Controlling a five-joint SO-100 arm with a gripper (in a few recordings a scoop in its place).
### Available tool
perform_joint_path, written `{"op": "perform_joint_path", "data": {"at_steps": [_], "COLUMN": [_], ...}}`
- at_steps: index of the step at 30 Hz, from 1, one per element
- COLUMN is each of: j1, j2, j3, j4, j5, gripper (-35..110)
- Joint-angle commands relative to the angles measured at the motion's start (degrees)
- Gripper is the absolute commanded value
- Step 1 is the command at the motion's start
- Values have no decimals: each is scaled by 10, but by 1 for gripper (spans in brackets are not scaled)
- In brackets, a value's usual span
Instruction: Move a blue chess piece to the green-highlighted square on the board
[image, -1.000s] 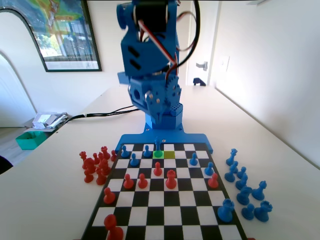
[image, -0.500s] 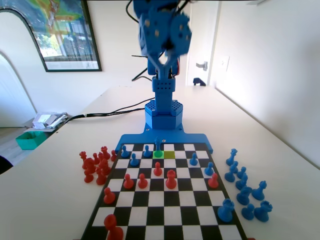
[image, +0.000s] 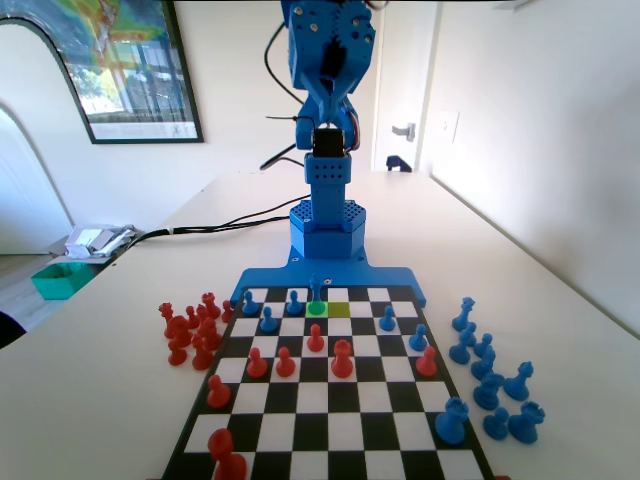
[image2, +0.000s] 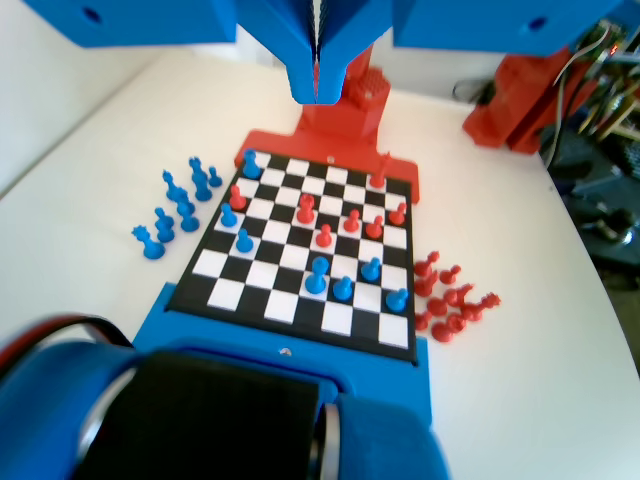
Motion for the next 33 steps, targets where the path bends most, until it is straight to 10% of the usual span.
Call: {"op": "perform_joint_path", "data": {"at_steps": [1, 33], "j1": [-5, 1], "j2": [47, 163], "j3": [30, 54], "j4": [-35, -100], "j5": [8, 24], "gripper": [1, 1]}}
